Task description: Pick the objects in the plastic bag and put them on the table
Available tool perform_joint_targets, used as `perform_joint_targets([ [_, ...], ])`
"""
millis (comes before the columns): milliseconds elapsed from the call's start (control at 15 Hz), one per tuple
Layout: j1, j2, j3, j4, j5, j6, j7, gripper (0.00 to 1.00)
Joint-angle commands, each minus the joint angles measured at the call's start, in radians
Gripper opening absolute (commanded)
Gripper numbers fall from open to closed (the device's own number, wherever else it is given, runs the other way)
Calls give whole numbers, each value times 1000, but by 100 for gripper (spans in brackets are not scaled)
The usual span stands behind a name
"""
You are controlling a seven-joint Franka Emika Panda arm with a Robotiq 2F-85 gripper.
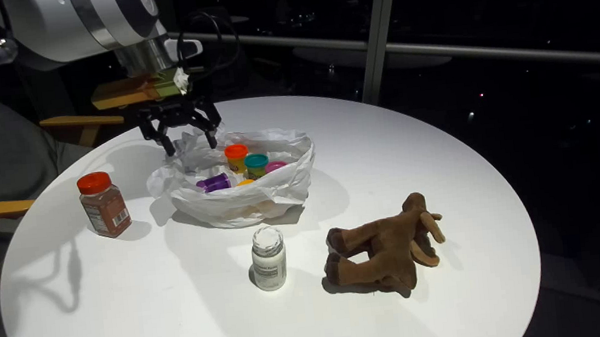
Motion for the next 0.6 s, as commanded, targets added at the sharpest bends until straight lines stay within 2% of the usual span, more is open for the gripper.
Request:
perform_joint_targets([
  [0,9,30,-27,61,17,-2,5,100],
  [533,4,108,-57,162,25,-13,3,100],
])
